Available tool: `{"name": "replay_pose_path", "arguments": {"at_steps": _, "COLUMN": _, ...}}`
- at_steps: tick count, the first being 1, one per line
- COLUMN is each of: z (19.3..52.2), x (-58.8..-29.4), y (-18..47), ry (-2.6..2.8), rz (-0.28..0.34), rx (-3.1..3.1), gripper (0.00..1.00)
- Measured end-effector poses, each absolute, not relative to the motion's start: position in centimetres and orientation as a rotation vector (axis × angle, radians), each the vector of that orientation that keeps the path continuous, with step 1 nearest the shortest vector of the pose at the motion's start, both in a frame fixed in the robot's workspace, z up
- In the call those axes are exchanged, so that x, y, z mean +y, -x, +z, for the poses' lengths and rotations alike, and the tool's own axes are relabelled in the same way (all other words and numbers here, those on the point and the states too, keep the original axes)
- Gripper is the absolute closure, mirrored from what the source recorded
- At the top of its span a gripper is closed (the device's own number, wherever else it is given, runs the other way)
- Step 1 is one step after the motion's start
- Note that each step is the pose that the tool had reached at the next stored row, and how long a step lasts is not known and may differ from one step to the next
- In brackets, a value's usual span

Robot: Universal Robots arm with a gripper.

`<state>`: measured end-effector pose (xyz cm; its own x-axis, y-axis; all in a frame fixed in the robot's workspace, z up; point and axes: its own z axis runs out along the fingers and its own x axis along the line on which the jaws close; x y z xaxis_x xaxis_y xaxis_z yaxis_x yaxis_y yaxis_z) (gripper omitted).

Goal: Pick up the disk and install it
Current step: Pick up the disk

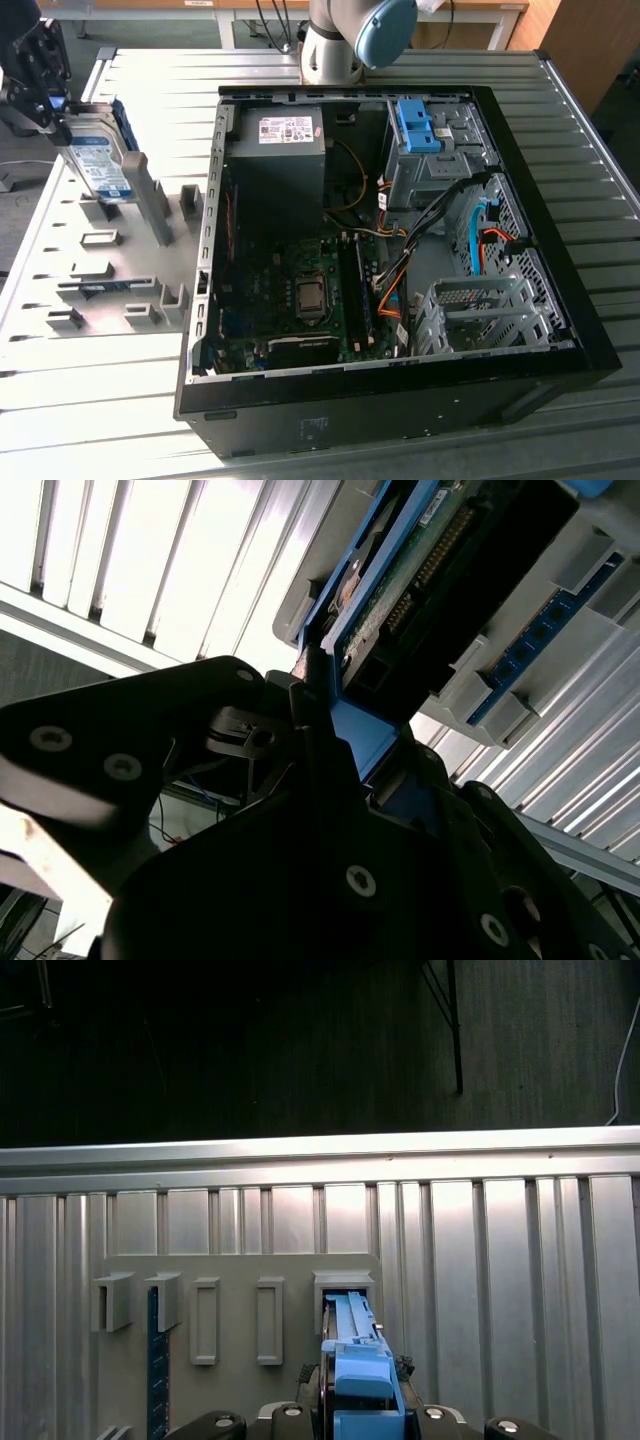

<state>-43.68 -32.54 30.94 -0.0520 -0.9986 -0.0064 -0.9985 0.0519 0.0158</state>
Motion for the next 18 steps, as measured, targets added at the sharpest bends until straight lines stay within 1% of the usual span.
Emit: {"name": "replay_pose_path", "arguments": {"at_steps": 18, "z": 31.88, "x": -32.52, "y": 43.68, "ry": -2.159, "rz": -0.025, "rx": -2.274, "gripper": 0.64}}
